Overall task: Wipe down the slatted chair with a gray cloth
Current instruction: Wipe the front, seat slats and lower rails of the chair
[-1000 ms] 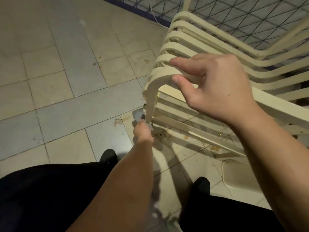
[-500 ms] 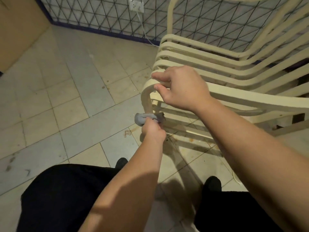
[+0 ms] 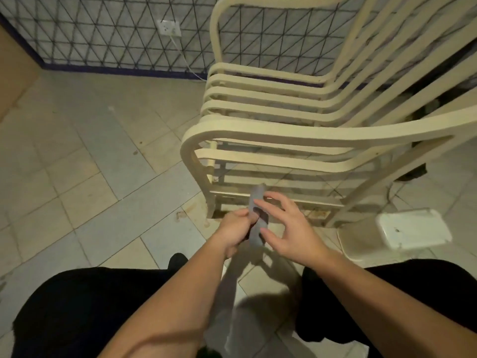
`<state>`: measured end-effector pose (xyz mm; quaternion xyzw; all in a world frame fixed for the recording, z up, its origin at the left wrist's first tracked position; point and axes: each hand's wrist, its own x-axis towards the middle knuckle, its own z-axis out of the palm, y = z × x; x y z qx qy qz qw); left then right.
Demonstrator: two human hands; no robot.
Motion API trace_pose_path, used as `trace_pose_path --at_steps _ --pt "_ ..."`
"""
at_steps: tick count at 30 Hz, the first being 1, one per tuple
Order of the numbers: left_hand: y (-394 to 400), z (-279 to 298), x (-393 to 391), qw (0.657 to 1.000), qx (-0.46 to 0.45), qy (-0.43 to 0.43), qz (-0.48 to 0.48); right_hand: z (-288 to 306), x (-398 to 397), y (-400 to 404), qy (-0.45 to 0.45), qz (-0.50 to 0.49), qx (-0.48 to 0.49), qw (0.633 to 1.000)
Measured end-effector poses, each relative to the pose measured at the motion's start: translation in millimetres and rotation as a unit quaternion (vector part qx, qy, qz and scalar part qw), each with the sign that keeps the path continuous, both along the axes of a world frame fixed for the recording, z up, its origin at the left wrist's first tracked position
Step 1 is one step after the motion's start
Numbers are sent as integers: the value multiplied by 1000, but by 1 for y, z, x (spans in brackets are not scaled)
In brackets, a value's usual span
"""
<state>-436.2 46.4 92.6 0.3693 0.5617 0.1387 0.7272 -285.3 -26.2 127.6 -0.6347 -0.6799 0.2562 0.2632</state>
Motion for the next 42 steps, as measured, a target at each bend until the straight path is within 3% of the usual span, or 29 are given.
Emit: trace_pose_path --at_steps 3,4,6,8,10,12,14,16,17,19,21,26,29,31,35,38,40,42 --pt "-5 34 32 992 -25 -107 -54 -18 13 -14 163 -118 -82 976" --pt "-6 44 41 990 -12 -106 -92 -18 19 -13 208 -165 -76 961" --pt "-5 64 62 978 101 -22 -180 -10 31 -12 275 -256 -52 925" --pt "-4 86 82 917 279 109 -262 5 44 -15 306 -363 -8 880" --pt "-7 116 100 840 433 176 -276 6 61 -23 347 -473 11 810" --pt "-13 152 111 796 540 142 -235 -2 80 -31 406 -547 -14 732" --pt "-14 180 119 731 649 103 -184 -9 94 -37 470 -590 -47 655" --pt "-1 196 127 671 710 119 -176 -7 110 -37 504 -605 -48 614" --pt "9 200 129 661 709 152 -195 -2 117 -34 527 -601 -34 600" --pt "28 200 131 655 680 222 -246 20 131 -26 557 -576 -3 598" --pt "37 193 128 658 650 262 -277 47 144 -19 521 -583 41 622" --pt "37 187 124 693 630 264 -231 106 156 -25 413 -568 194 685" --pt "40 190 133 725 584 288 -222 111 154 -28 396 -546 208 709" --pt "40 193 137 726 573 303 -230 112 151 -29 374 -544 198 724" --pt "43 196 139 713 575 325 -237 139 161 -24 353 -534 266 721" --pt "45 197 139 704 578 332 -245 183 191 -19 325 -542 370 681" --pt "45 198 140 707 576 332 -240 212 218 -17 272 -549 433 661" --pt "47 197 140 713 569 332 -241 235 240 -18 200 -551 464 664"
